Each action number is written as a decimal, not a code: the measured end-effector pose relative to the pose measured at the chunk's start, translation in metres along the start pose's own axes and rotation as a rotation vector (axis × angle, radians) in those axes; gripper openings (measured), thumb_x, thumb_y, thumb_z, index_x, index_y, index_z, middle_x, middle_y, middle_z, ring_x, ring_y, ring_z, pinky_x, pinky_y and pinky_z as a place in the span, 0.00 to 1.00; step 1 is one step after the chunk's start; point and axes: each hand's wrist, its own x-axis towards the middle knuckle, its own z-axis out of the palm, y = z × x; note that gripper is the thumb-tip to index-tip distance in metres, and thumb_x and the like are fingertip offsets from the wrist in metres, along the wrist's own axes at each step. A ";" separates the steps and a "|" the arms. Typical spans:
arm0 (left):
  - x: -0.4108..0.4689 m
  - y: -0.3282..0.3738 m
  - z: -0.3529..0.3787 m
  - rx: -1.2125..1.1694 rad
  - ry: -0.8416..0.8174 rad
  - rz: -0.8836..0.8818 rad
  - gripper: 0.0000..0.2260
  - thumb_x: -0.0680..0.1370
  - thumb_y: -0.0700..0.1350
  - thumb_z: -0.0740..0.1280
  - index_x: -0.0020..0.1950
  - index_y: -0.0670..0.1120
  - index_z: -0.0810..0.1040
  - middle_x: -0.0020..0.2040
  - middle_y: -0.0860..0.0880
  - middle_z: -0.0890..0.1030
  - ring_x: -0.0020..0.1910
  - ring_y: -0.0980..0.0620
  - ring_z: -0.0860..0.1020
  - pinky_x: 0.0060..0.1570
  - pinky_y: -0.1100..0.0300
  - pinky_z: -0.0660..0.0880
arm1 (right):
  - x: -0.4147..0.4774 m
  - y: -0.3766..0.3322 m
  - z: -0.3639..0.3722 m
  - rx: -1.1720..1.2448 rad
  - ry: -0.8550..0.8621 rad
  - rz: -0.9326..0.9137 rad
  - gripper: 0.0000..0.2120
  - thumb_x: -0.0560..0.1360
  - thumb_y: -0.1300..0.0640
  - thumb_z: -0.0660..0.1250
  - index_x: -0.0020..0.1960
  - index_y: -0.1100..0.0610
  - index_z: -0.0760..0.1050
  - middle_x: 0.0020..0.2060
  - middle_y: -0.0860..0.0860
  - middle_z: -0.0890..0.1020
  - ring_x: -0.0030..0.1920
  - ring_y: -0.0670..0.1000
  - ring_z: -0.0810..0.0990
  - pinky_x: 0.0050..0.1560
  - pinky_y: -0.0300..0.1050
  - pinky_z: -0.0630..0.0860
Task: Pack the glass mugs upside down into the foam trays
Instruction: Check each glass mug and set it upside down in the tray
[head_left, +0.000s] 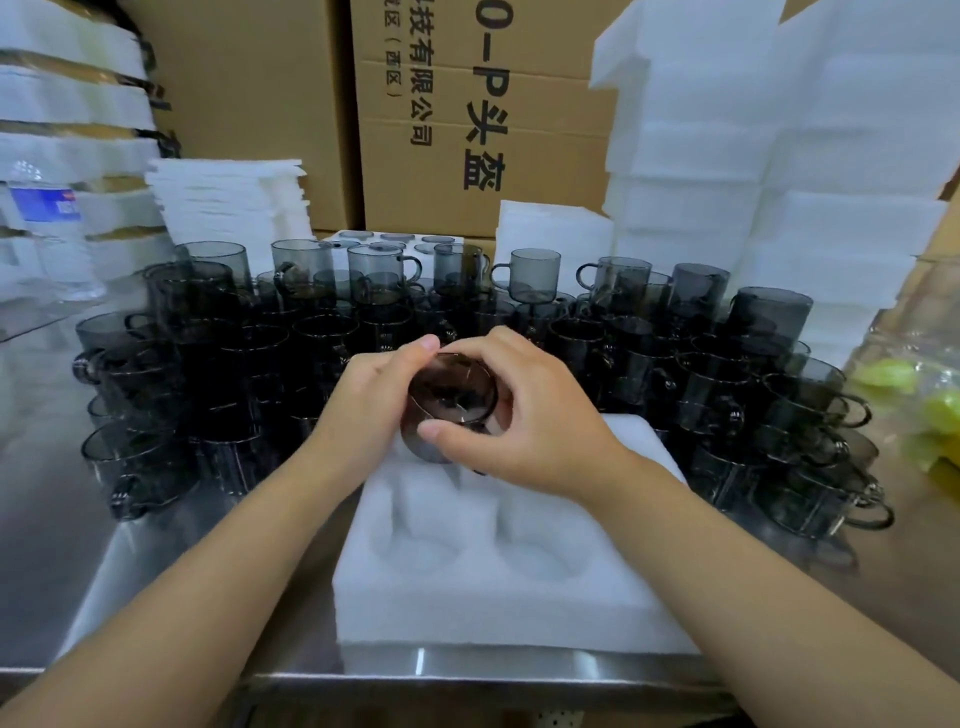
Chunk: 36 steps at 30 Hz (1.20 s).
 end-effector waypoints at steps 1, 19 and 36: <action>-0.001 -0.002 0.001 0.000 0.017 0.007 0.19 0.77 0.52 0.61 0.31 0.52 0.85 0.30 0.51 0.83 0.31 0.59 0.79 0.34 0.70 0.73 | 0.000 0.000 0.000 0.023 -0.007 0.022 0.25 0.63 0.40 0.73 0.57 0.48 0.76 0.44 0.43 0.76 0.44 0.41 0.75 0.46 0.36 0.71; -0.008 0.005 -0.005 0.146 -0.130 -0.078 0.18 0.67 0.43 0.59 0.39 0.25 0.71 0.36 0.40 0.70 0.37 0.48 0.66 0.39 0.56 0.62 | 0.002 0.004 0.004 0.115 -0.068 0.192 0.22 0.58 0.35 0.76 0.47 0.43 0.77 0.34 0.49 0.79 0.30 0.40 0.72 0.35 0.40 0.70; -0.003 -0.003 -0.011 0.119 -0.083 -0.236 0.14 0.77 0.50 0.64 0.40 0.45 0.85 0.34 0.46 0.82 0.35 0.51 0.79 0.37 0.61 0.74 | 0.006 0.010 0.004 0.109 -0.097 0.217 0.15 0.62 0.37 0.74 0.46 0.40 0.79 0.26 0.42 0.75 0.29 0.39 0.72 0.33 0.34 0.67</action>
